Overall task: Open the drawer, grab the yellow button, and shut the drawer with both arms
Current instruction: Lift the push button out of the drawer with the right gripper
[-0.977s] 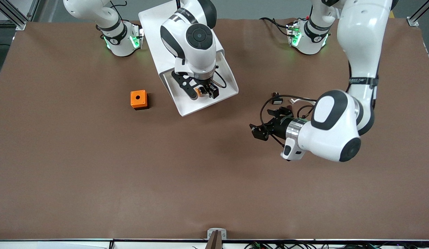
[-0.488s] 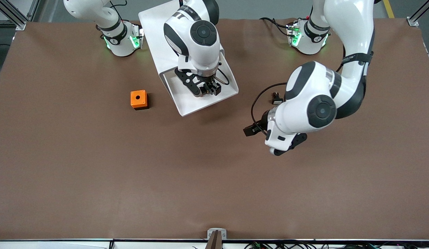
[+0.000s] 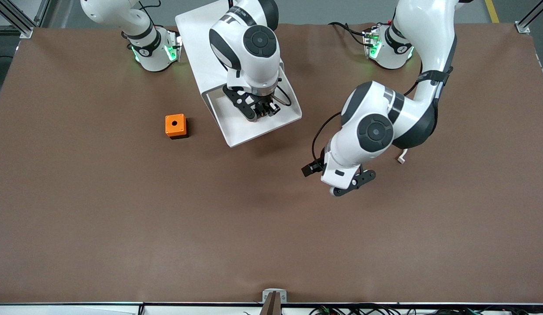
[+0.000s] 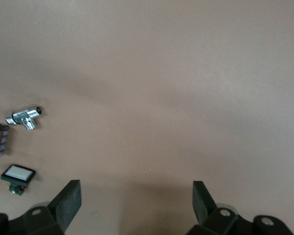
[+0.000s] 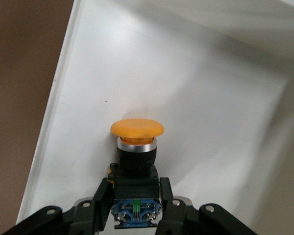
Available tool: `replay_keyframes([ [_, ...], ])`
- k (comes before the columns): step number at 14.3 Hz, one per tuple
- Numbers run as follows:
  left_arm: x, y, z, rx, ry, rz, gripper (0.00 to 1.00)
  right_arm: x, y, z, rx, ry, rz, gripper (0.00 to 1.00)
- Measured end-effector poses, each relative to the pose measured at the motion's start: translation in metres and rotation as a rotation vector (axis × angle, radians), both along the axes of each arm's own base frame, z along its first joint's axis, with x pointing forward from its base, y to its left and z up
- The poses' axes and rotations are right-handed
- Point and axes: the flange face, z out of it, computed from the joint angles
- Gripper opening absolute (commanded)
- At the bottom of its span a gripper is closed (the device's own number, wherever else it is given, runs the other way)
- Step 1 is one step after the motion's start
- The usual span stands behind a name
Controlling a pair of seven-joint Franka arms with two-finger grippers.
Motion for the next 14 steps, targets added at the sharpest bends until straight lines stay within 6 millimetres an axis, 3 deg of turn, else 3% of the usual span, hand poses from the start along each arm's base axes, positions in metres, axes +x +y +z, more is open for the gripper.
replay_keyframes([
  [4, -0.020, -0.012, 0.010, 0.022, -0.016, -0.044, 1.00, 0.011, -0.007, 0.011, 0.013, -0.012, -0.009, 0.00],
  [7, -0.022, -0.010, 0.006, 0.059, -0.027, -0.057, 1.00, 0.046, -0.048, 0.059, 0.025, 0.001, 0.038, 0.00],
  [9, -0.021, -0.009, 0.005, 0.066, -0.023, -0.020, 1.00, 0.082, -0.099, 0.101, 0.047, 0.011, 0.106, 0.00],
  [11, -0.022, -0.010, 0.003, 0.078, -0.020, 0.027, 1.00, 0.120, -0.166, 0.127, 0.083, 0.008, 0.200, 0.00],
  [14, -0.031, -0.022, -0.002, 0.103, -0.026, 0.014, 1.00, 0.176, -0.288, 0.128, 0.127, 0.012, 0.350, 0.00],
])
